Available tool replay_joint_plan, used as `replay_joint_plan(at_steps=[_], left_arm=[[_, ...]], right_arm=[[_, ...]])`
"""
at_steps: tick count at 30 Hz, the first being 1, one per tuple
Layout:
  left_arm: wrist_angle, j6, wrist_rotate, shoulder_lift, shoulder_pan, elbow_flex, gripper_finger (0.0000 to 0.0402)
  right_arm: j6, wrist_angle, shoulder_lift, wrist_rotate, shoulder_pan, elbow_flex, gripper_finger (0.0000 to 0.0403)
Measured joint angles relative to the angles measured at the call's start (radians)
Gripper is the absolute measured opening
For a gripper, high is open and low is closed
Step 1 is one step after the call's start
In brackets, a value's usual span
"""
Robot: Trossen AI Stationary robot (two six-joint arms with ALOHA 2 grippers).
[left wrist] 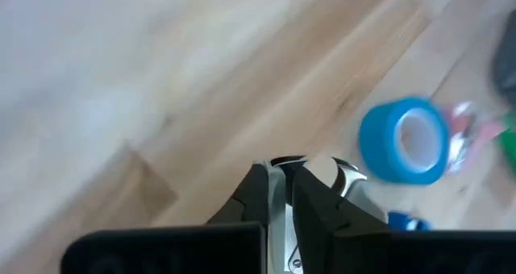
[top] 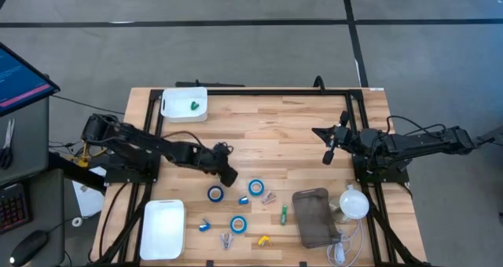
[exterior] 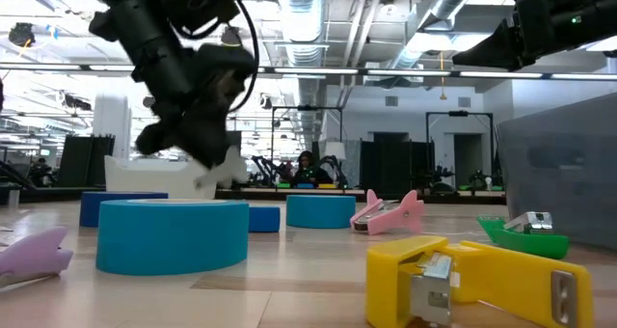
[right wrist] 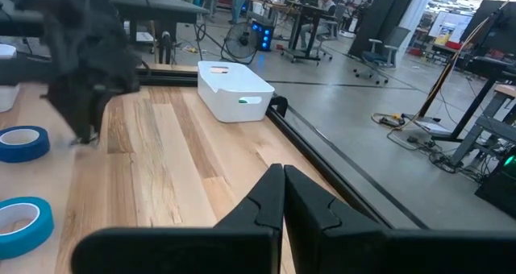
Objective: Pick and place Stapler, Stapler remover, tape
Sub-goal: Put the gray staple remover into the bottom white bin
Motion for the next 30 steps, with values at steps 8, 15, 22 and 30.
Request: replay_joint_plan(at_steps=[8, 15, 22, 30], left_arm=[[0.0, 0.146, -0.015, -0.186, 0.063, 0.001, 0.0013], [-0.035, 0.231, 0.005, -0.309, 0.081, 0.001, 0.0012], [-0.277, 0.09, 0.031, -0.406, 0.012, 0.002, 0.0012], [-0.323, -0.136, 0.161, -0.448, -0.124, 0.002, 0.0012]], right_arm=[[0.0, 0.0, 0.0, 0.0, 0.0, 0.0, 0.0], [0.0, 0.0, 0.0, 0.0, 0.0, 0.0, 0.0], [0.0, 0.0, 0.0, 0.0, 0.0, 0.0, 0.0], [0.001, 0.001, 0.0, 0.0, 0.0, 0.0, 0.0]])
